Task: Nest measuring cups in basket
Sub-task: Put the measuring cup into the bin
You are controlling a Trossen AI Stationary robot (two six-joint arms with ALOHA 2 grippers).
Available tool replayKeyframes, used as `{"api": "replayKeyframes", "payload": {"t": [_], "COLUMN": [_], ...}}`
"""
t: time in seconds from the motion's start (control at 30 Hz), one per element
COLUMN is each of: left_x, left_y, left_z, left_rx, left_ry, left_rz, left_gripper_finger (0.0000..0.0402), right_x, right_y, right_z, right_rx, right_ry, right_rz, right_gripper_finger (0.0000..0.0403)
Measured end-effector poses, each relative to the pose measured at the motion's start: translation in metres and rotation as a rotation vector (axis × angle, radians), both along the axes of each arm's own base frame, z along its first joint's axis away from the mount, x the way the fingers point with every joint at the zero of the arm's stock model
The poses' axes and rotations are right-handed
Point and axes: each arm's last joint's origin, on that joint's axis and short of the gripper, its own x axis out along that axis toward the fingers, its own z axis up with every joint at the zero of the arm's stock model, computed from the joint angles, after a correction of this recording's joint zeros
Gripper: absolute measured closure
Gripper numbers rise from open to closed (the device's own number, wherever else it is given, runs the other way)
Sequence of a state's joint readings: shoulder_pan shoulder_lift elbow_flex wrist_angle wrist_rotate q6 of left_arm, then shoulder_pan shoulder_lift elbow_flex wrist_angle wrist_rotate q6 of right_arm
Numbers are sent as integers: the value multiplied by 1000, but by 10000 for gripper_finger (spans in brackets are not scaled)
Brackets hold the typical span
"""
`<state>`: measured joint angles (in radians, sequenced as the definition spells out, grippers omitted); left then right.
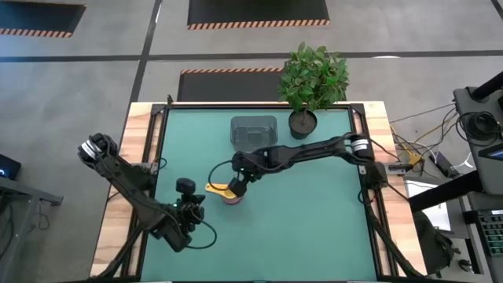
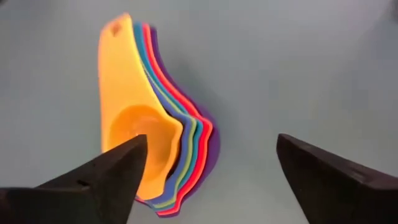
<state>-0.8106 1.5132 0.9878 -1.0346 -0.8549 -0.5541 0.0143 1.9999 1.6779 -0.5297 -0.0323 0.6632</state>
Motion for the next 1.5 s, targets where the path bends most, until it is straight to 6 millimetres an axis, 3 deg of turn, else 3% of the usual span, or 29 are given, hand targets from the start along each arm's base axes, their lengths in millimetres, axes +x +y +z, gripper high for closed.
{"api": "replayKeyframes", "payload": {"t": [0.2, 0.57, 1.1, 1.2, 1.37, 1.5], "left_x": [-7, -7, -8, -8, -8, -8], "left_y": [-2, -3, -3, -3, -3, -3], "left_z": [1, 1, 1, 1, 1, 1], "left_rx": [-5, -8, -15, -17, -23, -25], "left_ry": [-4, -7, -13, -15, -21, -23], "left_rz": [3, 5, 10, 12, 18, 20], "left_gripper_finger": [402, 402, 402, 402, 402, 402], "right_x": [9, 18, 23, 25, 25, 26], "right_y": [2, 3, 6, 8, 9, 9], "right_z": [-15, -39, -46, -47, -46, -45], "right_rx": [75, 103, 103, 104, 117, 119], "right_ry": [21, 32, 1, -14, -21, -38], "right_rz": [32, 41, 51, 56, 66, 68], "right_gripper_finger": [44, 70, 79, 108, 195, 244]}}
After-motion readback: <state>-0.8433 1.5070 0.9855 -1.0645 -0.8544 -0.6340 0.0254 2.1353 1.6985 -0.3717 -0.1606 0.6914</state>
